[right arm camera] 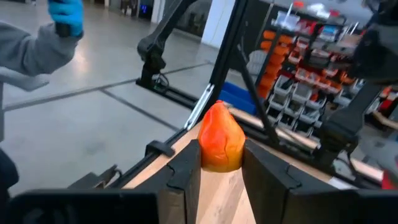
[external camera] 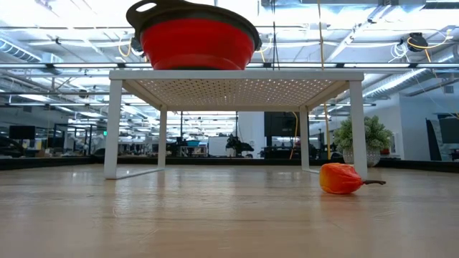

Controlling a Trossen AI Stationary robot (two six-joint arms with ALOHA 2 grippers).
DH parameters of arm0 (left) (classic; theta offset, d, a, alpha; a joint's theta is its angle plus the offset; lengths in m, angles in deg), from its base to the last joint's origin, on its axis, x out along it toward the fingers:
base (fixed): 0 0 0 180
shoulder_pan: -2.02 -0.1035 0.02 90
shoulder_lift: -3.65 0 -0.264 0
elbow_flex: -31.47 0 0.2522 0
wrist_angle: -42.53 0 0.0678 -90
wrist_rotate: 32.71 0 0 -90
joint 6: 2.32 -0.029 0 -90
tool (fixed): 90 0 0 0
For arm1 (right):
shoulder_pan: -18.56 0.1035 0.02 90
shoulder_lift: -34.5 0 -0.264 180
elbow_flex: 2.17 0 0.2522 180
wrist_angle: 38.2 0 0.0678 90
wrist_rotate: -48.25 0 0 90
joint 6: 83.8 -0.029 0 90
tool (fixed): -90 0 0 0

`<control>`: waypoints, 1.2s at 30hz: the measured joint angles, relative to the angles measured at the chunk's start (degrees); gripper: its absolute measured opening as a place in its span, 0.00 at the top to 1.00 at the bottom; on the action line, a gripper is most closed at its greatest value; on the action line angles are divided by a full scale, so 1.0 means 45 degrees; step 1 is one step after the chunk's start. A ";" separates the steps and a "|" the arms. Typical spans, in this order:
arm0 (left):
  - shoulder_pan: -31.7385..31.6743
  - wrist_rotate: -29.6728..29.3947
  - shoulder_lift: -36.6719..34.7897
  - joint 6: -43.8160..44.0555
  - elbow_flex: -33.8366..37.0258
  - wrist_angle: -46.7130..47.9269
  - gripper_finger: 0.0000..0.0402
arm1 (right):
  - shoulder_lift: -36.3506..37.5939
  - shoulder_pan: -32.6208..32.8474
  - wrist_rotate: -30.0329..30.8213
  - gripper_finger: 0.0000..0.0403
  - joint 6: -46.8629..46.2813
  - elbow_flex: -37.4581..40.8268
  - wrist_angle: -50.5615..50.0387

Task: Pick & Place Fruit
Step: Put the bottom peach into the strainer bowl on the shelf

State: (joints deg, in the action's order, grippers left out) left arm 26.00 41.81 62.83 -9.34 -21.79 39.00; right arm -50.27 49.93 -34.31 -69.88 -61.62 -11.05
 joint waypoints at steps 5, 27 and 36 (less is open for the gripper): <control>0.0421 -0.1163 0.1979 -0.1417 -0.2302 0.1195 0.95 | 0.0000 -0.0228 -0.0005 0.76 0.0101 0.0000 0.0770; 0.1747 -0.4286 0.8112 -0.5523 -0.9802 0.5341 0.93 | 0.0000 -0.1229 -0.0005 0.76 0.0398 0.0000 0.2562; 0.1843 -0.4699 0.8222 -0.4980 -0.9963 0.5554 0.61 | 0.0000 -0.1219 -0.0060 0.76 0.0402 0.0000 0.2464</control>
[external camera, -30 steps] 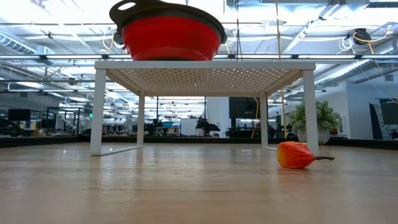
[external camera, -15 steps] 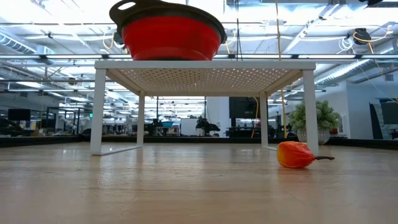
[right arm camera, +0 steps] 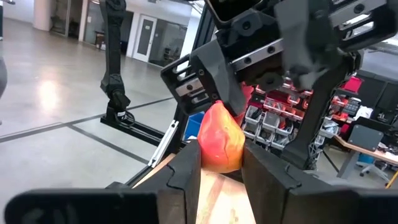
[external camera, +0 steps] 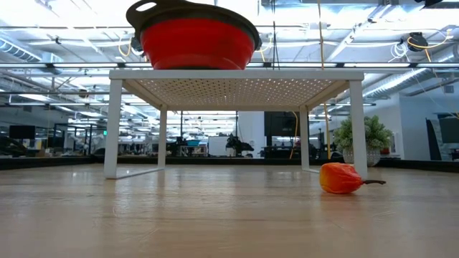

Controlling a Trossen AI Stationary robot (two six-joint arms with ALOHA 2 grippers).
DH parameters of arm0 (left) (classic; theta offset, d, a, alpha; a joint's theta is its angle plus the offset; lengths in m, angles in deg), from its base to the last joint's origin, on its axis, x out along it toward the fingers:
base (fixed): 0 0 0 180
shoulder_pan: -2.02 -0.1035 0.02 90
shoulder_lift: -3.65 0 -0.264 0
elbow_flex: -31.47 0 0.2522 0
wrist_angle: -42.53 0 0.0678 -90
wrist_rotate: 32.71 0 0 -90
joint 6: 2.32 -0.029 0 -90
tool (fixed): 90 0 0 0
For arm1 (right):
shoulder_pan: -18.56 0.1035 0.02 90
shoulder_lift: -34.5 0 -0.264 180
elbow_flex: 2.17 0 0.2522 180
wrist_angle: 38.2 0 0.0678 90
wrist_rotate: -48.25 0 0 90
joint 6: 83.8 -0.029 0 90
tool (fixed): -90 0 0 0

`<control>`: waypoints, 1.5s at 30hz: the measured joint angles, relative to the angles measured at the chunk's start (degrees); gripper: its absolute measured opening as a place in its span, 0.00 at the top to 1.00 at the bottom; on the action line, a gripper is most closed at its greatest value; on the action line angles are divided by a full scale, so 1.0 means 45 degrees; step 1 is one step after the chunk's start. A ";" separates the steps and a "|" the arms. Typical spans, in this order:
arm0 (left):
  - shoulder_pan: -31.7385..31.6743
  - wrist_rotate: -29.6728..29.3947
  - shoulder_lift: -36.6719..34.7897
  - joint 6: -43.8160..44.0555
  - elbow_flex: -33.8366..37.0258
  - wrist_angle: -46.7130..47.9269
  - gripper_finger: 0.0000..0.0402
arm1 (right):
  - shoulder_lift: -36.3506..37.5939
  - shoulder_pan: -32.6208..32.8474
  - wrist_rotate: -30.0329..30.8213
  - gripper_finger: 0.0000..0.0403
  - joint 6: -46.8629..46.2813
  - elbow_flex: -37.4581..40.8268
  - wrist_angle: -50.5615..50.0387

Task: Pick & Place Fruit
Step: Put the bottom peach into the strainer bowl on the shelf

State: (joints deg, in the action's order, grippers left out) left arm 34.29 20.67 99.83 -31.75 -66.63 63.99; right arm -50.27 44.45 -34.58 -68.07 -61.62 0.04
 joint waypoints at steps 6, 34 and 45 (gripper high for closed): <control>0.0156 -0.0186 -0.0005 0.0330 -0.0005 0.0179 0.42 | 0.0000 0.0005 -0.0052 0.76 0.0005 0.0000 -0.0089; -0.0987 0.1847 0.0068 0.3452 0.0005 0.0256 0.37 | 0.0019 -0.0157 0.0071 0.76 0.0031 -0.0010 0.0163; -0.0991 0.2147 0.0068 0.3649 0.0005 0.0446 0.53 | 0.0015 -0.0155 0.0072 0.76 0.0087 -0.0005 0.0139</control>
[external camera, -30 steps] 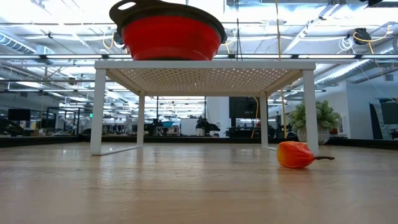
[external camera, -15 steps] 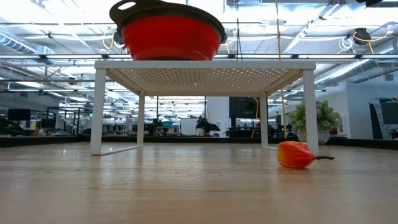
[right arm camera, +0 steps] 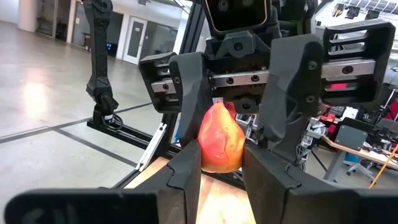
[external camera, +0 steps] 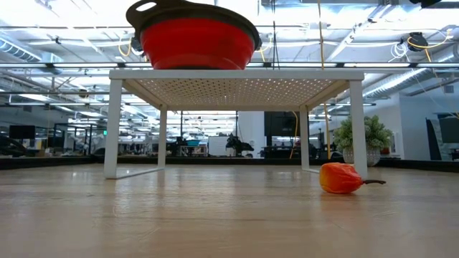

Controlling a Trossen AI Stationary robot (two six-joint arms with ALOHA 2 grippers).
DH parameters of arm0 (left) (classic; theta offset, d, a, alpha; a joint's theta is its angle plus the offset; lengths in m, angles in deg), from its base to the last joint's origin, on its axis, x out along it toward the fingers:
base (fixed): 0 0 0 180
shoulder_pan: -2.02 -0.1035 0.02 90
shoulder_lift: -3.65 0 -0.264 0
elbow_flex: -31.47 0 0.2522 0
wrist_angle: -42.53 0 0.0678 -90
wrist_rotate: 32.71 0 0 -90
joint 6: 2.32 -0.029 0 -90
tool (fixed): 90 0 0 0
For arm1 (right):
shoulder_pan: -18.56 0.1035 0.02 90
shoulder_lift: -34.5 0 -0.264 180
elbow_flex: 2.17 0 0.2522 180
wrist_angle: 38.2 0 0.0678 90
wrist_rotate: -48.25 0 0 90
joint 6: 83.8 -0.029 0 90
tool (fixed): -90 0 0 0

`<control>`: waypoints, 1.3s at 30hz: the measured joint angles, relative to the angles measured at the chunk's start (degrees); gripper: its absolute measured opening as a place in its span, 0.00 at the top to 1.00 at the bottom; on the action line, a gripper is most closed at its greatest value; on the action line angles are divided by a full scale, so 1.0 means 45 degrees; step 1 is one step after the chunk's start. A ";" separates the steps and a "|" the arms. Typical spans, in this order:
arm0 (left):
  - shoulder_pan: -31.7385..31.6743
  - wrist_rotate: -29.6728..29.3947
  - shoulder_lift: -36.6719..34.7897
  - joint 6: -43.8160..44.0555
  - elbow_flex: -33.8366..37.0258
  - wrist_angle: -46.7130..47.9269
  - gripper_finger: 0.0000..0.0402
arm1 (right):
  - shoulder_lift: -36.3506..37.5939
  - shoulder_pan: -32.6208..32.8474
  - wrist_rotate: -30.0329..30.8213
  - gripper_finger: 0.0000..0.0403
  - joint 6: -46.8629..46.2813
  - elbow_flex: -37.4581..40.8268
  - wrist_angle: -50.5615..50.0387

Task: Pick & Place Fruit
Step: Put the bottom peach into the strainer bowl on the shelf

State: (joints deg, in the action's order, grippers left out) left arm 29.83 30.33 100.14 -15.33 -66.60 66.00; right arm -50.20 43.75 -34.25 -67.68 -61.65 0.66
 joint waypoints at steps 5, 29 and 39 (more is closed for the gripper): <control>0.0005 -0.0011 -0.0005 -0.0021 0.0000 0.0007 0.66 | 0.0000 0.0000 0.0036 0.76 0.0000 0.0000 -0.0005; 0.0110 -0.0010 -0.0010 -0.0026 0.0010 -0.0073 0.75 | -0.0010 0.0005 -0.0066 0.67 -0.0384 0.0005 -0.0053; 0.0457 -0.1687 -0.0010 0.0349 0.0010 0.0767 0.75 | -0.0024 0.0026 0.0651 0.54 -0.0430 0.0005 -0.0298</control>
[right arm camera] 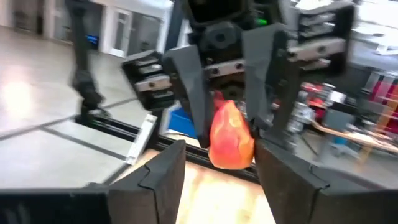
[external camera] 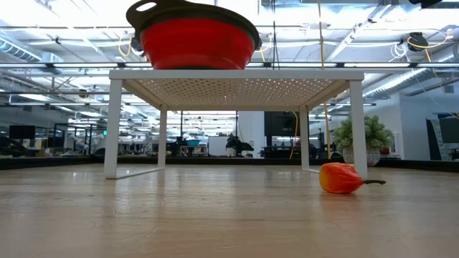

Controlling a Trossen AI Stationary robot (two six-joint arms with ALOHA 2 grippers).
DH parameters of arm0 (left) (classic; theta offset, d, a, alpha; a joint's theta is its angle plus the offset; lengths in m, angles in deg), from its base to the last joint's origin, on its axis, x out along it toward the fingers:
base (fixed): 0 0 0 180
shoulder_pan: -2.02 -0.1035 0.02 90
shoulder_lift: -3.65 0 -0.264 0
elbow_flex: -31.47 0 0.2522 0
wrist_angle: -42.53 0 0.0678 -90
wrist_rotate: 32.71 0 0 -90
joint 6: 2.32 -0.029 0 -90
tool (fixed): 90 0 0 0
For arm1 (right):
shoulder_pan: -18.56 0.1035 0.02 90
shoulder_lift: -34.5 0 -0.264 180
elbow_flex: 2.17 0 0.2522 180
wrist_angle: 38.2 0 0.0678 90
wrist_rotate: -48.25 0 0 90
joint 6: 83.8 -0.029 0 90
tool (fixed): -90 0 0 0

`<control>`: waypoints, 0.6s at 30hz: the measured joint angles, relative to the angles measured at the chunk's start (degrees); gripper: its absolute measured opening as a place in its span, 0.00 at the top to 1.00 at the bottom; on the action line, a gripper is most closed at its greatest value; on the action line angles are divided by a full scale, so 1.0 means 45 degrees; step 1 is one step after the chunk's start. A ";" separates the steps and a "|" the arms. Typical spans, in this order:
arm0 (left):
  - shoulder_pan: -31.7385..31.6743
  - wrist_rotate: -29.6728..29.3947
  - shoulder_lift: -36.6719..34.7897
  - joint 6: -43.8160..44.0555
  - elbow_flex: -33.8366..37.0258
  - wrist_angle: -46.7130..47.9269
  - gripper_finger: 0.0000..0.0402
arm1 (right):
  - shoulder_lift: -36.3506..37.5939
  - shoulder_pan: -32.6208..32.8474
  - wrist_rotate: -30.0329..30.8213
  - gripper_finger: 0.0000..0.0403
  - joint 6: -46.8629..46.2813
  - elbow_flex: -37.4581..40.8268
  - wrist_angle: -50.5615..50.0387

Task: Pick & Place Fruit
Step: Put the bottom peach into the strainer bowl on the shelf

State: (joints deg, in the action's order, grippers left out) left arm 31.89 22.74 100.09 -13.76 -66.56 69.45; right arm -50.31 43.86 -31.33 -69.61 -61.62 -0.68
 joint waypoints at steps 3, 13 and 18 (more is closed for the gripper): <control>0.0183 -0.0968 0.0000 -0.0001 0.0000 0.0391 0.75 | 0.0002 0.0214 0.1350 0.54 0.0019 0.0000 -0.0209; 0.0393 -0.3235 0.0000 0.0249 0.0000 0.0997 0.75 | 0.0005 0.1549 0.4915 0.64 0.1561 0.0000 -0.0583; 0.0359 -0.4922 -0.0004 0.0296 0.0000 0.1143 0.75 | 0.0005 0.2303 0.6406 0.76 0.2367 0.0000 -0.1239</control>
State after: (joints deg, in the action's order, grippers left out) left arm 33.50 0.59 100.08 -12.43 -66.56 74.60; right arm -50.29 54.23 -2.50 -58.96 -61.62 -6.26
